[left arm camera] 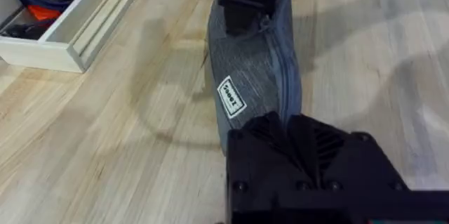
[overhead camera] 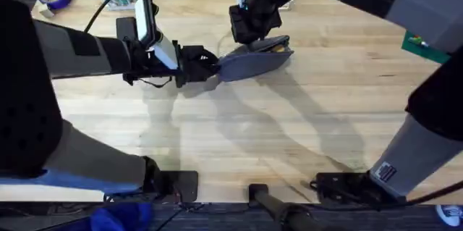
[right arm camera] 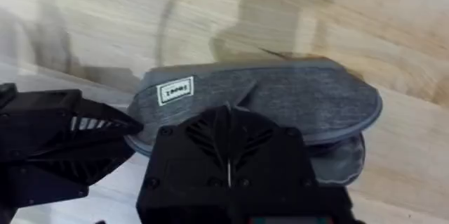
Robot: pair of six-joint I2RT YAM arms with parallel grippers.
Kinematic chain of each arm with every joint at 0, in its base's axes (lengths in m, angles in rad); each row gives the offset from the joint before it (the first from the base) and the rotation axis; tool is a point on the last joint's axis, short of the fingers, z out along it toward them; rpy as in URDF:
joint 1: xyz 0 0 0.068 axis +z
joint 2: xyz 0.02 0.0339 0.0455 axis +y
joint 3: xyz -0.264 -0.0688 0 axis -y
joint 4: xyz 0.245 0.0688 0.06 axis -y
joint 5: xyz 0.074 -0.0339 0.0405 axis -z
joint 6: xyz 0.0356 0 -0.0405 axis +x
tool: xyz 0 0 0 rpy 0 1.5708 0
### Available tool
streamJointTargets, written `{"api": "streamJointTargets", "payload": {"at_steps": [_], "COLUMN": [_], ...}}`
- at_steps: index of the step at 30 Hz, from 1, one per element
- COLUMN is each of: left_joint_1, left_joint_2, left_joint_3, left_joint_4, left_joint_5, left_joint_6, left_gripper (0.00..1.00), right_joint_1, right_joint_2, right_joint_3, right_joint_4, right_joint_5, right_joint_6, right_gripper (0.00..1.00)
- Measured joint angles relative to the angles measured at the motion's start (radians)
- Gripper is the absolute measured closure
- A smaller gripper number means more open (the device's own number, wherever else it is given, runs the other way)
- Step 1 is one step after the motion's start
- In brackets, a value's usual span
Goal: Unzip the bag, pick up the pens from the table one at a time and place them inside, then zip the bag closed.
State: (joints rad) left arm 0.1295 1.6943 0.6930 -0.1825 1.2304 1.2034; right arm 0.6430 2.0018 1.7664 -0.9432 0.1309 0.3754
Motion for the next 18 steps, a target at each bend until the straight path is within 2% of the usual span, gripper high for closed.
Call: {"api": "streamJointTargets", "payload": {"at_steps": [9,18], "left_joint_1": [0.000,0.000], "left_joint_2": [0.000,0.000], "left_joint_3": [0.000,0.000], "left_joint_4": [0.000,0.000], "left_joint_5": [0.000,0.000], "left_joint_6": [0.000,0.000], "left_gripper": [0.959,0.959], "right_joint_1": [0.000,0.000], "right_joint_2": [-0.009,-0.085], "right_joint_3": [0.000,0.000], "right_joint_4": [0.007,-0.002], "right_joint_5": [-0.009,-0.017], "right_joint_6": [-0.032,-0.056], "right_gripper": [0.969,0.968]}}
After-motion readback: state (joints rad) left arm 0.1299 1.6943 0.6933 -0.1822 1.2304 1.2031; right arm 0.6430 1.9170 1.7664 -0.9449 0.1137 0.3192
